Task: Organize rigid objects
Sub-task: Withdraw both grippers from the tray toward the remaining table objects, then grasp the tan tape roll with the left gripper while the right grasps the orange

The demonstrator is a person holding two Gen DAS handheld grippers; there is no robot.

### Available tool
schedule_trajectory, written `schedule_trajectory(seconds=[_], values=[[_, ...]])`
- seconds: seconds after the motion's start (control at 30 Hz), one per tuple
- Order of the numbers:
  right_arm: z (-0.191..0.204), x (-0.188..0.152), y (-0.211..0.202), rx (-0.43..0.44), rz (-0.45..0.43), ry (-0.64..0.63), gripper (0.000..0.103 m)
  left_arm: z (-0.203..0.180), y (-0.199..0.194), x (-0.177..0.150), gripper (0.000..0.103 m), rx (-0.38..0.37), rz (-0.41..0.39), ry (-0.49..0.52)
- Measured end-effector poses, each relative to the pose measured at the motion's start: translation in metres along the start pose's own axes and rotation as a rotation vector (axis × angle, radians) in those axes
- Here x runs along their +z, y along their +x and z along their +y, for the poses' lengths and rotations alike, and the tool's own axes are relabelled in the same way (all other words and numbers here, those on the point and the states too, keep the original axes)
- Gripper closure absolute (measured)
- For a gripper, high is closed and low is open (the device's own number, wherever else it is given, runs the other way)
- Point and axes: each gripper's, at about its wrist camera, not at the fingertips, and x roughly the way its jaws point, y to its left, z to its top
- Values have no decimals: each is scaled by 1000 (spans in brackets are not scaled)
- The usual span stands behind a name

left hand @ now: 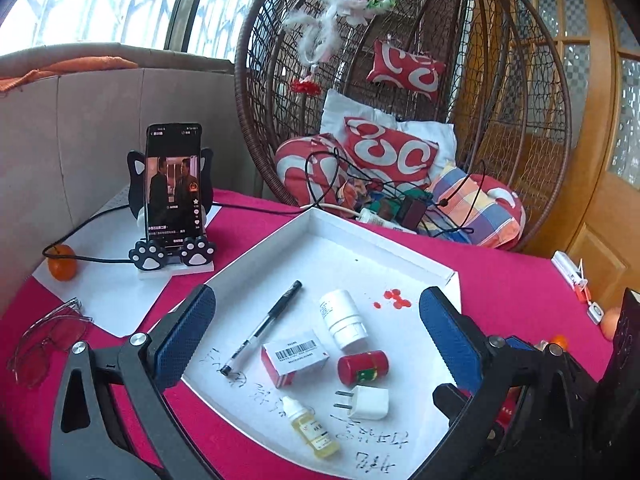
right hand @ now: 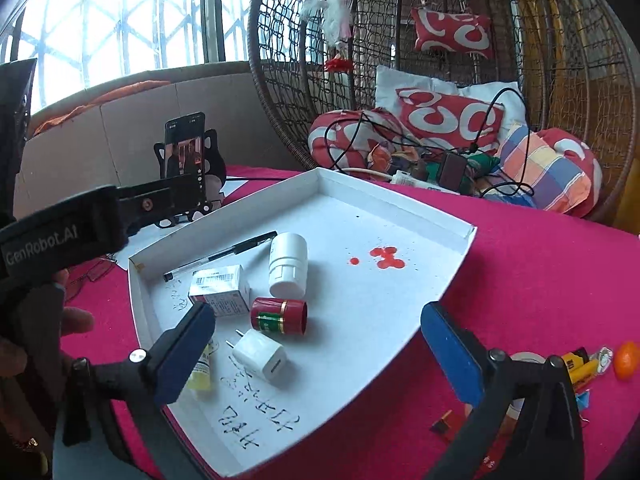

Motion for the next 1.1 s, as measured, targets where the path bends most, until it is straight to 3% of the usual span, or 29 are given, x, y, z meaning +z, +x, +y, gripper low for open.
schedule_trajectory(seconds=[0.2, 0.33, 0.47, 0.57, 0.67, 0.8, 0.9, 1.03, 1.1], values=[[-38, 4, -47, -35, -111, 113, 0, -26, -26, 2, 0, -84, -25, 17], [-80, 6, -82, -107, -200, 199, 0, -55, -26, -7, 0, -136, -6, 82], [-130, -8, -107, -237, -239, 296, 0, -89, -11, -30, 0, -182, 78, 167], [-168, -28, -114, -335, -217, 363, 0, -119, 1, -51, 0, -246, 152, 239], [-202, -51, -116, -380, -174, 455, 0, -151, 14, -71, 0, -310, 226, 319], [-234, -79, -120, -453, -137, 572, 0, -187, 34, -90, 0, -318, 287, 396], [-249, -92, -125, -478, -136, 627, 0, -204, 53, -97, 0, -281, 311, 442], [-263, -93, -126, -433, -144, 644, 0, -208, 70, -98, 1, -210, 317, 443], [-270, -87, -119, -442, -108, 618, 0, -208, 76, -96, 9, -219, 330, 425]])
